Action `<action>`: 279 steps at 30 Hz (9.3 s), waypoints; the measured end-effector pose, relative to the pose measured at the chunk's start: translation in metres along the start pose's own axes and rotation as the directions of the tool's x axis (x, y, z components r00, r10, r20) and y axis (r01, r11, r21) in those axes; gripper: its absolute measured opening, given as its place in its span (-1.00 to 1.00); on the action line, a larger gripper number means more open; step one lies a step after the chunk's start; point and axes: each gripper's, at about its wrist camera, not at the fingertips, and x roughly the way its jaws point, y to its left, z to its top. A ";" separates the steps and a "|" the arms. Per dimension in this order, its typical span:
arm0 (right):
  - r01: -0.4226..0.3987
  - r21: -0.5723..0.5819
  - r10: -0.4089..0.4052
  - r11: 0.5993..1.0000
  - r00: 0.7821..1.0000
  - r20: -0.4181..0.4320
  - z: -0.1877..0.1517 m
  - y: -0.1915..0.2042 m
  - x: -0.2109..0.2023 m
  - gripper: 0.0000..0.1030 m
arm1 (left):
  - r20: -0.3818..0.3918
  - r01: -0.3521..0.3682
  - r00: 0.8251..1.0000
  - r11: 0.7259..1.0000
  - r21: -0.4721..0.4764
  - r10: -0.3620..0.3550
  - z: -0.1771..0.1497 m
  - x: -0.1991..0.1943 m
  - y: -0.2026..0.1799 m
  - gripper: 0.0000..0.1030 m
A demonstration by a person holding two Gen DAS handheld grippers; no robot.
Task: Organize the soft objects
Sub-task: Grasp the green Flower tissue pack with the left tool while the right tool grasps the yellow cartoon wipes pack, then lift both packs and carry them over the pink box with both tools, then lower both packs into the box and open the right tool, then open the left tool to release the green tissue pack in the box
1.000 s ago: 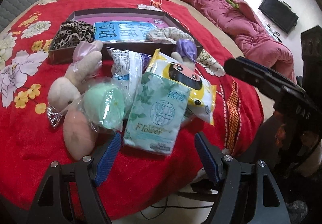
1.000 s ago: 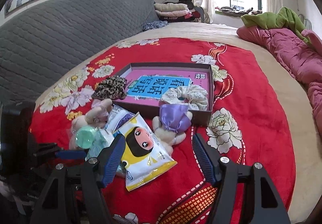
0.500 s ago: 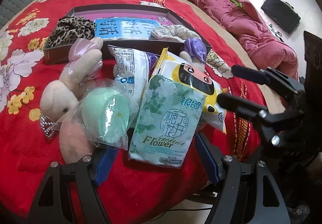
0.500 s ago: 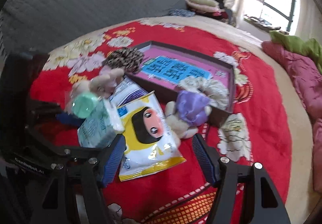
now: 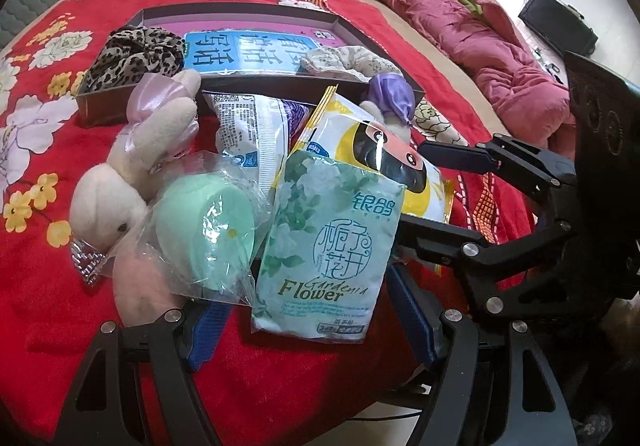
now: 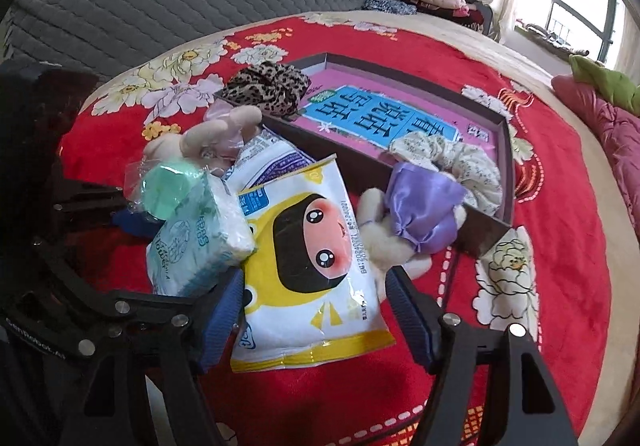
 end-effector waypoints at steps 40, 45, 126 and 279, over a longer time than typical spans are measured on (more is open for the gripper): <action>-0.120 0.257 0.070 0.959 0.978 0.194 -0.004 -0.046 -0.054 0.17 | 0.142 0.209 0.969 0.978 -0.022 -0.204 0.011 -0.040 0.004 0.07; -0.122 0.274 0.063 0.954 0.974 0.215 -0.003 -0.051 -0.055 0.17 | 0.164 0.216 0.964 0.976 -0.013 -0.211 0.013 -0.047 0.006 0.07; -0.007 0.351 -0.133 0.936 0.918 0.373 0.030 -0.081 -0.064 0.17 | 0.341 -0.078 0.933 0.990 -0.116 0.114 0.105 -0.070 0.081 0.07; 0.217 0.394 -0.254 0.893 0.966 0.044 0.043 -0.136 0.024 0.43 | 0.272 -0.130 0.945 0.972 -0.197 0.181 0.150 -0.032 0.133 0.36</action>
